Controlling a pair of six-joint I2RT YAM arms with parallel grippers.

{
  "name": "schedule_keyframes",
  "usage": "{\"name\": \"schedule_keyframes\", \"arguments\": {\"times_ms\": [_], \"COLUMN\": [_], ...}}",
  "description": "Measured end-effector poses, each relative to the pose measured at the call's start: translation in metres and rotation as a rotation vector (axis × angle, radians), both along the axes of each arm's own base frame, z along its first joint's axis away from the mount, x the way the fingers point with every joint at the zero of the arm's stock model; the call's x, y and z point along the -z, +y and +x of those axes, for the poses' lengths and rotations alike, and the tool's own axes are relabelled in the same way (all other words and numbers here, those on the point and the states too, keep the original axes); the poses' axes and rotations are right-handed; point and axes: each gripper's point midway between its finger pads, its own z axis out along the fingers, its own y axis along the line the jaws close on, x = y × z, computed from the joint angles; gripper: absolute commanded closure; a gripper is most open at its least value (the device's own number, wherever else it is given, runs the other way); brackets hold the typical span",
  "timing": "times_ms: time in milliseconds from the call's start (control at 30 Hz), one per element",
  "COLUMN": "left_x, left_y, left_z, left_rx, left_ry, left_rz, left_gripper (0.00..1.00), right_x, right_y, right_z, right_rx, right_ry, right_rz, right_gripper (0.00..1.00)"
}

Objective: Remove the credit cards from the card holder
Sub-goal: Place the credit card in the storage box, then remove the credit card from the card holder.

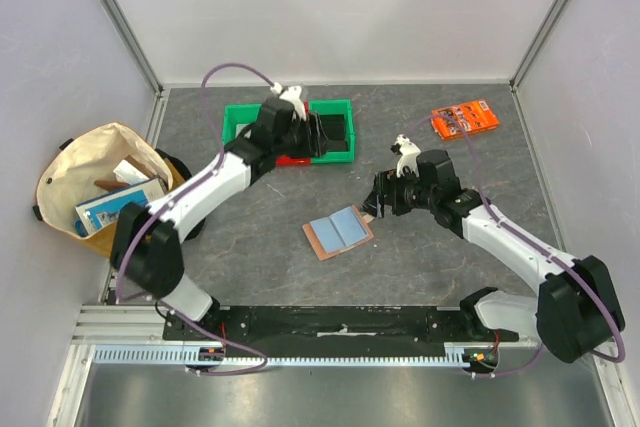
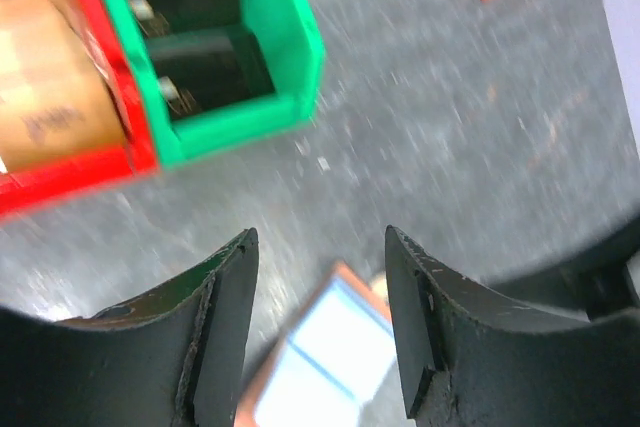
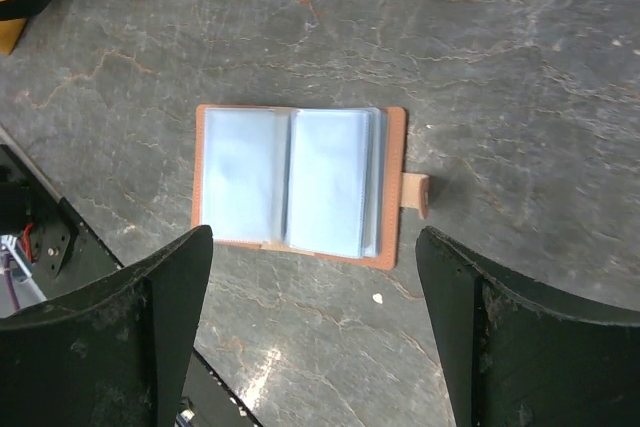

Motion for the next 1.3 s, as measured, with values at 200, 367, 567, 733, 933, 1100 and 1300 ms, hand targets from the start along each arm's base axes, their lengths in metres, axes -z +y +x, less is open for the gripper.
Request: {"name": "schedule_keyframes", "arguments": {"times_ms": [200,367,567,733,933,1100,1300], "left_x": [0.029,0.086,0.120,0.128,0.154,0.170,0.174], "left_y": [-0.018,-0.016,-0.016,-0.025,-0.010,0.004,0.005], "left_z": [-0.102,-0.170,-0.203,-0.203,-0.206,-0.211,-0.211], "left_rx": [0.126,0.184,0.191,0.181,0.127,0.090,0.072], "left_ry": [0.077,0.212,0.280,0.270,0.309,0.332,0.346], "left_rz": [-0.005,0.036,0.067,0.075,0.135,0.174,0.172], "left_gripper": [0.46,0.65,0.77,0.87,0.94,0.98,0.98], "right_x": [0.006,0.021,0.052,0.067,0.083,0.093,0.094], "right_y": [0.015,0.033,0.047,0.049,0.049,0.048,0.050], "right_z": [0.001,-0.002,-0.010,-0.013,-0.015,-0.016,-0.017], "right_rx": [-0.043,-0.077,-0.088,-0.076,-0.058,-0.049,-0.052], "right_ry": [0.024,0.052,0.114,0.131,0.149,0.162,0.162], "right_rz": [0.046,0.048,-0.007,-0.052,-0.101,-0.127,-0.129], "right_gripper": [0.12,0.16,0.27,0.32,0.35,0.39,0.48]}}
